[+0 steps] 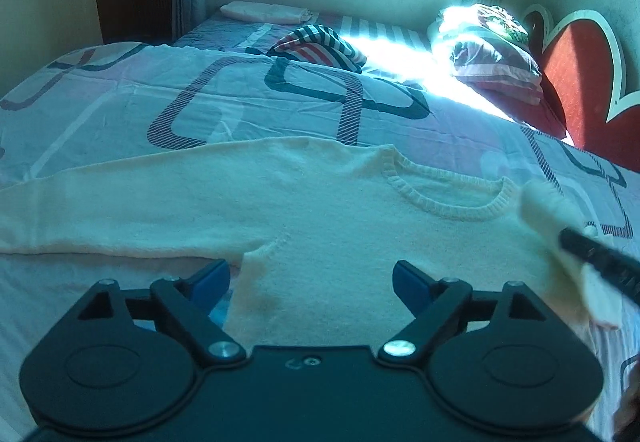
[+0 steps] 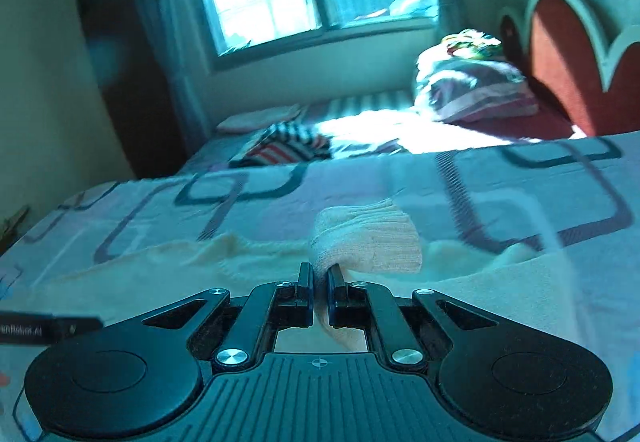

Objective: Fold small clothes
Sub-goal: 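Fold the held sleeve across the sweater body with the right tool while the left tool grasps the other cuff, then open the right tool to release the sleeve on the body, then fold the other sleeve across the body with the left tool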

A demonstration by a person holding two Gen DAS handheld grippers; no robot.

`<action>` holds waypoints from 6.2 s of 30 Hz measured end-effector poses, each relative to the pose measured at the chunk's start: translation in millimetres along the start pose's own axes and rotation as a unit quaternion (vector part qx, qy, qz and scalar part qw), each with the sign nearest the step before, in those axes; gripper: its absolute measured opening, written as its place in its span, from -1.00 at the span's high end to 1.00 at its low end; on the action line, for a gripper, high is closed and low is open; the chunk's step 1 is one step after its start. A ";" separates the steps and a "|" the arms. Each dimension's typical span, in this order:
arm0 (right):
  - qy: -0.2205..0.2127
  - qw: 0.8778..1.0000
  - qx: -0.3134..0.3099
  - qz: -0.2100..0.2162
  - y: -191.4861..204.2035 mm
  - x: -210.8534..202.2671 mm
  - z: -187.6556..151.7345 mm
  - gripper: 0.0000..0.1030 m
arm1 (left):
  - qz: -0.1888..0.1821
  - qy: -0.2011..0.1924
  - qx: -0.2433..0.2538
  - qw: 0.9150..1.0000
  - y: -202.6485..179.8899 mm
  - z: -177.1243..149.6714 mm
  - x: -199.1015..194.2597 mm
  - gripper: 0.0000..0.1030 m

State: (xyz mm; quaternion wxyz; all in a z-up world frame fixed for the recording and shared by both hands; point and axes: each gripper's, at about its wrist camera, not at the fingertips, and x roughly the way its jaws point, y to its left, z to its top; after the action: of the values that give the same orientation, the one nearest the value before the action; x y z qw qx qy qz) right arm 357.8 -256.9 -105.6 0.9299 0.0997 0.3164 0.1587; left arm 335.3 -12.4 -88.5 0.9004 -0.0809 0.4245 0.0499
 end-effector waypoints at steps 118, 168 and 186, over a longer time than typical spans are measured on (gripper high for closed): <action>0.073 0.995 -0.063 0.018 135.0 68.6 -27.4 0.11 | 0.033 -0.028 -0.306 0.951 285.3 -39.5 -5.5 -0.26; 0.065 0.998 0.024 0.000 66.0 21.3 -33.6 0.11 | -0.162 -0.012 -0.005 0.987 27.9 2.9 41.8 -0.59; 0.059 0.983 -0.176 -0.003 152.5 68.7 -59.9 -0.17 | -0.020 -0.046 -0.004 0.999 116.0 -31.0 36.6 -0.57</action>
State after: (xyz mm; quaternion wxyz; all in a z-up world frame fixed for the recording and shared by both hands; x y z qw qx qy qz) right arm 336.8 -85.4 -147.0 0.9134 -0.0760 0.3377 0.2144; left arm 316.7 96.4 -148.2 0.9193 -0.0907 0.3812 0.0377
